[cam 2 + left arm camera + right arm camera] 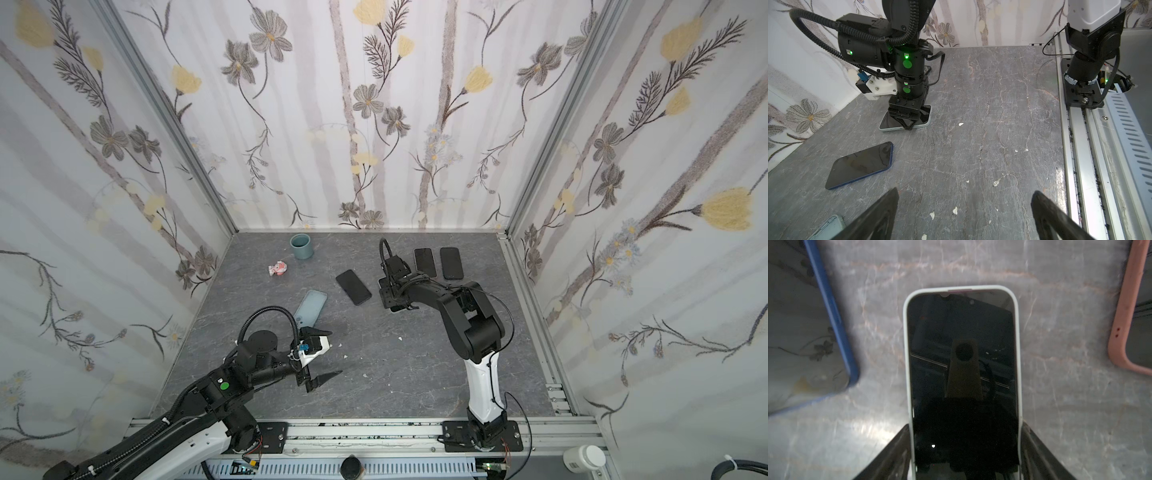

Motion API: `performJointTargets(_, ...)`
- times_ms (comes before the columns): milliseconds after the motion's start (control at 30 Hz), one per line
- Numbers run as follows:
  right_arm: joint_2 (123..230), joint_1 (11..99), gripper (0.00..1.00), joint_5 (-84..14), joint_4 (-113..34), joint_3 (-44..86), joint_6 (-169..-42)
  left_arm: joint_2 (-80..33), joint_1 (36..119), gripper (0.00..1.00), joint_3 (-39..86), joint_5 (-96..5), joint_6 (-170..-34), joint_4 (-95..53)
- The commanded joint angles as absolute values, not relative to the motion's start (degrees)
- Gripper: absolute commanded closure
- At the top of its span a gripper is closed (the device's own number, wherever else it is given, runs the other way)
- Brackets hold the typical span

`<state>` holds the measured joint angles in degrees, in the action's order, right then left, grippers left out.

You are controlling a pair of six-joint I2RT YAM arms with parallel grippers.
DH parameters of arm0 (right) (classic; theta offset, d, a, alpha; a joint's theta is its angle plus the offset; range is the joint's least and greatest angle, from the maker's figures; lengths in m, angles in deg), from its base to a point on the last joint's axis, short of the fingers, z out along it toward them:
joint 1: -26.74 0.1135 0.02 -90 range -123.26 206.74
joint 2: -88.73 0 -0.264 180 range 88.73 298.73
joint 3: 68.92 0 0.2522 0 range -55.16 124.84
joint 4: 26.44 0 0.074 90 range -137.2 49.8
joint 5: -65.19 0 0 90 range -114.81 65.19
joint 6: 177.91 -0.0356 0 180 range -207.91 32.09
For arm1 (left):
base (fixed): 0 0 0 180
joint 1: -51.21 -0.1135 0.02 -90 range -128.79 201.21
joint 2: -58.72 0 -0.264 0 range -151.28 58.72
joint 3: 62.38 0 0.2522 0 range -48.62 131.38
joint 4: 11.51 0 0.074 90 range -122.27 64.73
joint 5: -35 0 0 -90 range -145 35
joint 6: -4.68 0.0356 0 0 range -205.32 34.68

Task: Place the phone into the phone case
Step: 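Carry the cased phone farther away and set it beside the phone row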

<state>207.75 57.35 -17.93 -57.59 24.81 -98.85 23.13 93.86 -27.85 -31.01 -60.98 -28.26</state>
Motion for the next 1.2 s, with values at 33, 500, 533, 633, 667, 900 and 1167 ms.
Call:
performJointTargets(33,212.48,56.3,0.3,-14.99,-58.49,30.34,-101.66,23.39,94.01,0.0,-28.05,-30.3,-61.15,-25.74)
performJointTargets(500,223.12,53.35,0.27,-16.9,-59.52,43.44,-102.93,23.48,94.07,0.0,-28.73,-30.38,-61.72,-24.76)
performJointTargets(533,223.61,53.28,0.27,-17.01,-59.67,44.11,-102.94,23.5,94.07,0.0,-28.71,-30.39,-61.72,-24.75)
performJointTargets(633,225.23,52.98,0.27,-17.2,-60.36,45.99,-102.68,23.48,94.06,0.0,-28.76,-30.73,-61.77,-24.86)
performJointTargets(667,225.62,52.86,0.26,-17.31,-60.71,46.55,-102.68,23.48,94.01,0.0,-28.72,-30.77,-61.77,-24.9)
performJointTargets(900,227.08,52.84,0.18,-20.45,-64.03,49.81,-102.03,23.5,94.01,0.0,-28.9,-31.32,-61.84,-24.93)
performJointTargets(1167,224.2,52.86,0.0,-21.76,-64.99,49.87,-101.46,24.06,94.04,0.0,-29.33,-37.16,-63.87,-21.98)
